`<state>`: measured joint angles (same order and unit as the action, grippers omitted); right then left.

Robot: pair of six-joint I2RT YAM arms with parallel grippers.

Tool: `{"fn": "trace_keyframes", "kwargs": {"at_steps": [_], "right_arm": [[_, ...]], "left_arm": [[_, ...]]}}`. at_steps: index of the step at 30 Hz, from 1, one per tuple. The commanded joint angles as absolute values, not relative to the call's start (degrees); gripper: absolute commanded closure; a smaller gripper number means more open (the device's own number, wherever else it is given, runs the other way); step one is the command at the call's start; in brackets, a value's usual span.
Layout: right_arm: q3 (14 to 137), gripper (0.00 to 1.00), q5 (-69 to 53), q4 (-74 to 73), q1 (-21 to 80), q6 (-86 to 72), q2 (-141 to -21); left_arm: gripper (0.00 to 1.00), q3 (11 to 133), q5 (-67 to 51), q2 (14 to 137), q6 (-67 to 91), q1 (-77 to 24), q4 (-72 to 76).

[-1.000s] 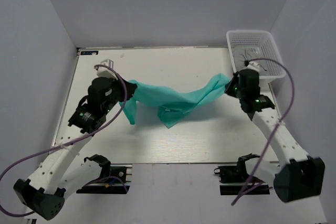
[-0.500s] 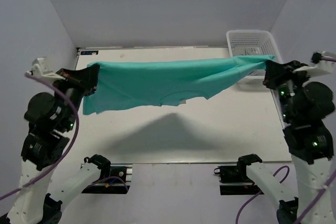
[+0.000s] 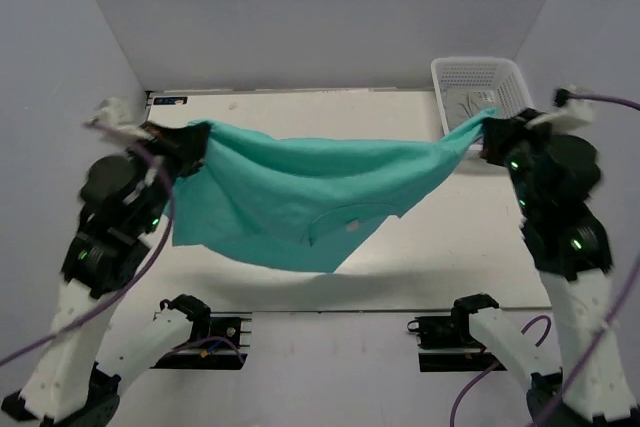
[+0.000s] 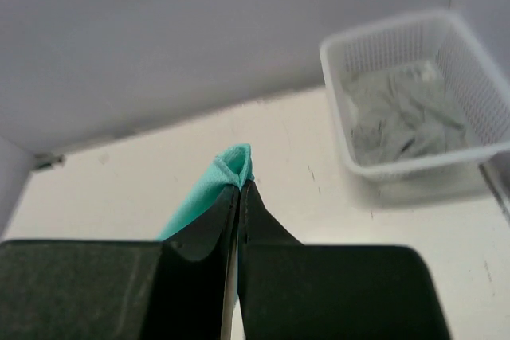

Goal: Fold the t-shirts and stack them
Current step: Flatten out the tshirt

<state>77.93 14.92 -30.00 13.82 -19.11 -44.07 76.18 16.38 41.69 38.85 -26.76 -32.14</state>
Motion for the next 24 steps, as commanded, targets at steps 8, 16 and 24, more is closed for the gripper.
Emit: {"fn": "trace_keyframes", "kwargs": {"at_steps": [8, 16, 24], "right_arm": [[58.6, 0.94, 12.0, -20.9, 12.0, -24.7, -72.8], [60.3, 0.19, 14.8, -22.1, 12.0, -24.7, -80.9], [48.4, 0.10, 5.5, -21.6, 12.7, -23.8, -71.5]], "left_arm": [[0.46, 72.5, 26.5, 87.2, 43.4, -20.8, -40.2], [0.00, 83.6, 18.2, 96.0, 36.7, -19.6, -41.0], [0.00, 64.2, -6.9, 84.7, 27.9, -24.5, -29.6]]}}
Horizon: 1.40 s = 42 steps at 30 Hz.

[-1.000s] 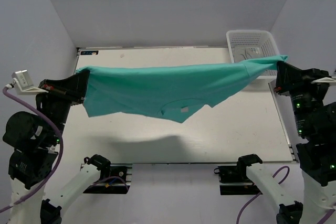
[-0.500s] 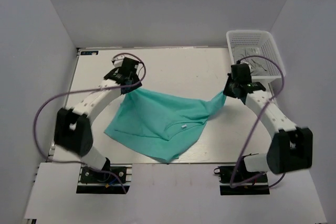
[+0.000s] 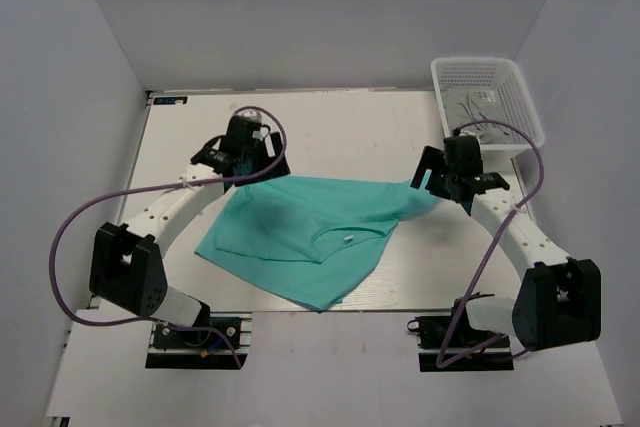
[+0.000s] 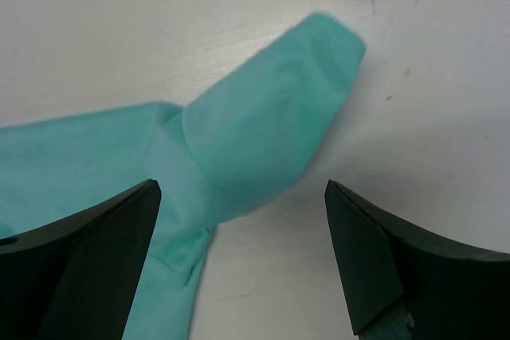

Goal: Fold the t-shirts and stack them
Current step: Flatten out the tshirt

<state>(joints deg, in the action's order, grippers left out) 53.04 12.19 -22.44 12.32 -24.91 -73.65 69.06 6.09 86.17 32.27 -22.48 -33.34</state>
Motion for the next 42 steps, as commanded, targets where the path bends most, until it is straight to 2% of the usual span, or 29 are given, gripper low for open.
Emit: {"fn": "trace_keyframes", "kwargs": {"at_steps": [1, 5, 7, 14, 17, 18, 19, 20, 23, 24, 26, 27, 30, 34, 36, 39, 40, 42], "right_arm": [[47.2, 0.10, 3.3, -21.0, 12.7, -23.3, -71.0], [39.7, 0.10, -10.0, -14.8, 13.4, -23.3, -69.2], [39.2, 0.10, -11.7, -14.3, 13.4, -23.5, -69.3], [37.4, 0.10, -1.6, -13.6, 13.1, -29.2, -69.3], [37.7, 0.10, 4.5, -14.2, 12.9, -30.8, -68.9], [38.1, 0.10, 5.1, -14.2, 12.7, -31.0, -68.9], [38.3, 0.10, 6.1, -14.2, 12.6, -31.4, -69.3], [39.1, 0.10, 7.8, -14.8, 12.5, -32.1, -69.5], [40.3, 0.10, 8.9, -15.0, 12.2, -32.4, -72.0], [41.1, 0.10, 8.6, -14.7, 12.1, -32.1, -73.1], [42.1, 0.10, 8.3, -13.8, 11.8, -32.0, -74.9], [42.2, 0.10, 8.3, -13.2, 11.7, -31.6, -76.2], [44.2, 0.10, 6.9, -12.4, 11.5, -31.4, -79.8], [45.2, 0.10, 4.5, -10.4, 11.7, -30.3, -81.8], [45.2, 0.10, 3.3, -9.5, 11.7, -29.7, -82.6], [45.9, 0.10, 3.4, -9.8, 11.7, -29.5, -83.1], [45.9, 0.10, 3.3, -9.7, 11.7, -29.4, -82.9], [45.9, 0.10, 3.4, -9.9, 11.7, -29.4, -82.8]], "left_arm": [[0.00, 62.0, -7.9, 84.1, 27.4, -26.9, -29.6], [0.00, 56.6, -10.3, 84.1, 28.7, -32.9, -30.2], [0.00, 55.3, -10.3, 84.8, 29.4, -37.0, -31.8], [0.00, 57.0, -3.2, 92.5, 32.9, -45.6, -35.6], [0.05, 59.1, 0.8, 94.7, 33.7, -46.8, -38.0], [0.12, 59.2, 0.8, 95.4, 34.2, -47.4, -38.0], [0.15, 59.2, 0.8, 95.4, 34.2, -47.4, -38.0], [0.23, 59.2, 0.8, 96.0, 34.2, -47.9, -37.4], [0.34, 59.2, 1.7, 97.6, 34.2, -48.4, -37.4], [0.44, 59.2, 1.7, 97.6, 34.2, -48.9, -37.4], [0.55, 59.9, 2.2, 98.4, 34.2, -49.0, -37.4], [0.67, 59.9, 2.8, 98.4, 34.2, -49.0, -37.4], [0.84, 62.4, 5.3, 97.2, 34.8, -49.0, -39.2], [0.96, 64.9, 6.5, 93.9, 34.8, -49.0, -39.9], [0.96, 65.8, 6.5, 92.6, 34.1, -49.0, -40.5], [0.83, 66.4, 6.5, 92.6, 33.4, -49.0, -42.0], [0.73, 66.4, 6.5, 92.6, 33.4, -49.0, -42.6], [0.71, 66.4, 8.0, 93.2, 33.4, -49.0, -43.3]]}}
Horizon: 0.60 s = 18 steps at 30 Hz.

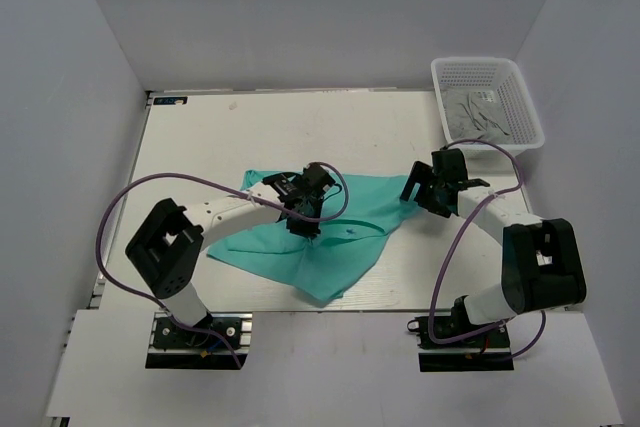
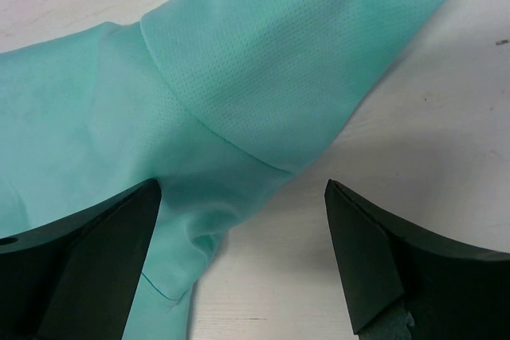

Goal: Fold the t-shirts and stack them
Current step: Flatten out the tshirt

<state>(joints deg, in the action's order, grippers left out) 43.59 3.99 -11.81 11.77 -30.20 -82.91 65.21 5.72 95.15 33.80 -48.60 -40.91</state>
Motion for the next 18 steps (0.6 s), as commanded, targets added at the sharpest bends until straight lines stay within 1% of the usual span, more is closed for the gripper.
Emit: {"fn": "trace_keyframes", "kwargs": {"at_steps": [1, 3, 7, 8, 10, 12, 13, 15, 17, 18], "right_arm": [[45.7, 0.10, 3.7, -9.7, 11.4, -29.3, -82.8], [45.7, 0.10, 3.7, -9.8, 11.7, -29.4, -82.6], [45.6, 0.10, 3.8, -10.0, 11.7, -29.3, -82.4], [45.5, 0.10, 4.0, -10.3, 11.6, -29.1, -82.4], [45.4, 0.10, 4.4, -10.3, 11.7, -29.2, -82.4], [45.6, 0.10, 4.9, -10.7, 11.7, -29.1, -82.5], [45.4, 0.10, 5.0, -10.8, 11.6, -29.1, -82.4], [45.4, 0.10, 5.2, -10.9, 11.7, -29.2, -82.4], [45.3, 0.10, 4.7, -10.8, 11.6, -28.9, -82.5], [45.3, 0.10, 4.7, -10.9, 11.7, -28.7, -82.4]], "left_arm": [[0.68, 67.1, 8.0, 93.3, 33.4, -49.0, -43.3], [0.65, 67.1, 8.8, 95.2, 33.4, -49.0, -43.9], [0.63, 68.1, 9.3, 97.4, 33.4, -49.0, -44.6], [0.72, 68.6, 10.0, 98.2, 33.4, -49.0, -44.6], [0.72, 68.6, 10.0, 98.2, 33.4, -49.0, -44.6], [0.64, 68.6, 10.0, 98.7, 32.9, -49.0, -44.6], [0.61, 68.6, 10.0, 98.7, 32.9, -49.0, -44.6], [0.51, 68.6, 9.2, 99.2, 32.3, -49.0, -43.9], [0.48, 68.6, 8.7, 99.8, 32.3, -49.0, -43.3], [0.44, 68.6, 7.9, 99.8, 32.3, -49.0, -43.3]]}}
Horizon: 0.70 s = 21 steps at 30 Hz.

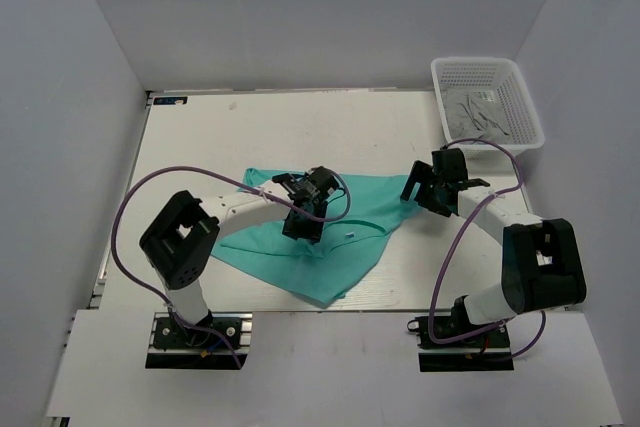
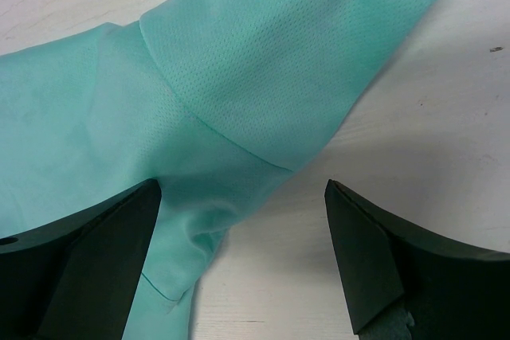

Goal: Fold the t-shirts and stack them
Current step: Flatten out the tshirt

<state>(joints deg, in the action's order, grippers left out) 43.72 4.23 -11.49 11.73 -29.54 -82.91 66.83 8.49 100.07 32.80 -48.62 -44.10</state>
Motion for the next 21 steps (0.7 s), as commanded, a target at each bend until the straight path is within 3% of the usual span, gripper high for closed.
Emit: {"fn": "trace_keyframes", "kwargs": {"at_steps": [1, 12, 15, 21], "right_arm": [[45.3, 0.10, 4.7, -11.0, 11.7, -28.7, -82.2], [45.0, 0.10, 5.2, -10.8, 11.7, -28.7, -82.2], [44.8, 0.10, 5.0, -11.0, 11.5, -28.6, -82.3], [44.7, 0.14, 5.6, -10.7, 11.5, -28.6, -82.1]], "left_arm": [[0.44, 69.2, 7.1, 99.8, 32.3, -49.0, -43.3], [0.45, 68.6, 4.1, 102.2, 31.1, -49.0, -42.2], [0.54, 69.2, 6.2, 102.7, 31.6, -49.0, -44.0], [0.94, 69.8, 7.4, 99.8, 33.4, -49.0, -45.9]]}}
